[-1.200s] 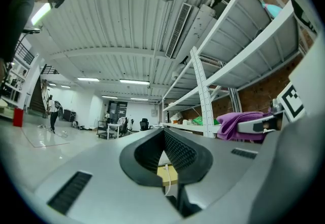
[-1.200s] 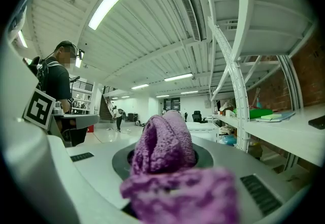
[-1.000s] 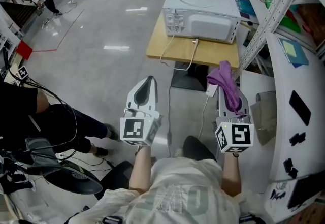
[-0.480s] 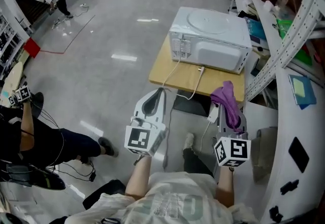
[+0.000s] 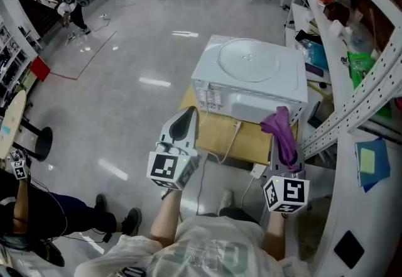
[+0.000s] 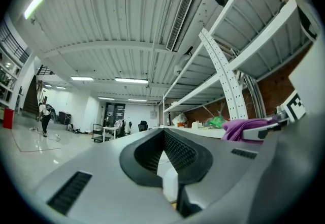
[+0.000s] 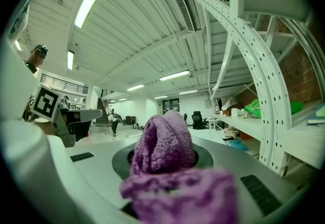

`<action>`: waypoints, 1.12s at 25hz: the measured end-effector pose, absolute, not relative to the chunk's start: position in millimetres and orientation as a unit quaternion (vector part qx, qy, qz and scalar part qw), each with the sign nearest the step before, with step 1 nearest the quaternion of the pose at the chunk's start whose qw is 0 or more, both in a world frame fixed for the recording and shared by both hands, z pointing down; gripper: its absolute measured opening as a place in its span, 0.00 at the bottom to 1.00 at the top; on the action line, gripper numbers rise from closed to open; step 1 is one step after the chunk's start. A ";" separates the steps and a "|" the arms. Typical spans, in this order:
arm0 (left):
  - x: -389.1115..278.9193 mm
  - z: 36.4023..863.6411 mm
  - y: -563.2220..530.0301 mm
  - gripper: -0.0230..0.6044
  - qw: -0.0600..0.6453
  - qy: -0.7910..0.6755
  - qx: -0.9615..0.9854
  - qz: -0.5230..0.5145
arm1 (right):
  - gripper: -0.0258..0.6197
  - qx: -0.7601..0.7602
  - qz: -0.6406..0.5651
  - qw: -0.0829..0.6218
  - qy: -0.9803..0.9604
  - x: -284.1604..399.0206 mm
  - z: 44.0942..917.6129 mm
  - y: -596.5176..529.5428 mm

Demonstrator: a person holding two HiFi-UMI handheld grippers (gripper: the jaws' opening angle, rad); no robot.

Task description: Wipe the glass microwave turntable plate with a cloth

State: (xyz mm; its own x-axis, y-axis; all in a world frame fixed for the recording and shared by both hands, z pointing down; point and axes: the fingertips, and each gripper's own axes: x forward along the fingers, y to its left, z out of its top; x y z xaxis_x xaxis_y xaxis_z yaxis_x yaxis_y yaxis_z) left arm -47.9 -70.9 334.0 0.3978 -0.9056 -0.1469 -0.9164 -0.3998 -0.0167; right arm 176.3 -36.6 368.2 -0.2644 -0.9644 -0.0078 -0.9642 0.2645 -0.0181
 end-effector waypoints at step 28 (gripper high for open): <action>-0.5 364.1 -289.7 0.04 0.007 0.418 -0.900 -0.124 | 0.13 -0.610 -0.003 -0.006 0.792 172.6 347.5 -229.1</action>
State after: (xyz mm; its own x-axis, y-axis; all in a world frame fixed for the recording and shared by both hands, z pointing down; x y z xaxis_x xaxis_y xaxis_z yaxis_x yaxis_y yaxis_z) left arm -0.5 -289.7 364.1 0.6201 -0.7540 0.2168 -0.7503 -0.6507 -0.1170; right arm 172.6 -229.1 347.5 -0.2555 -0.9667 0.0119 -0.9668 0.2556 0.0027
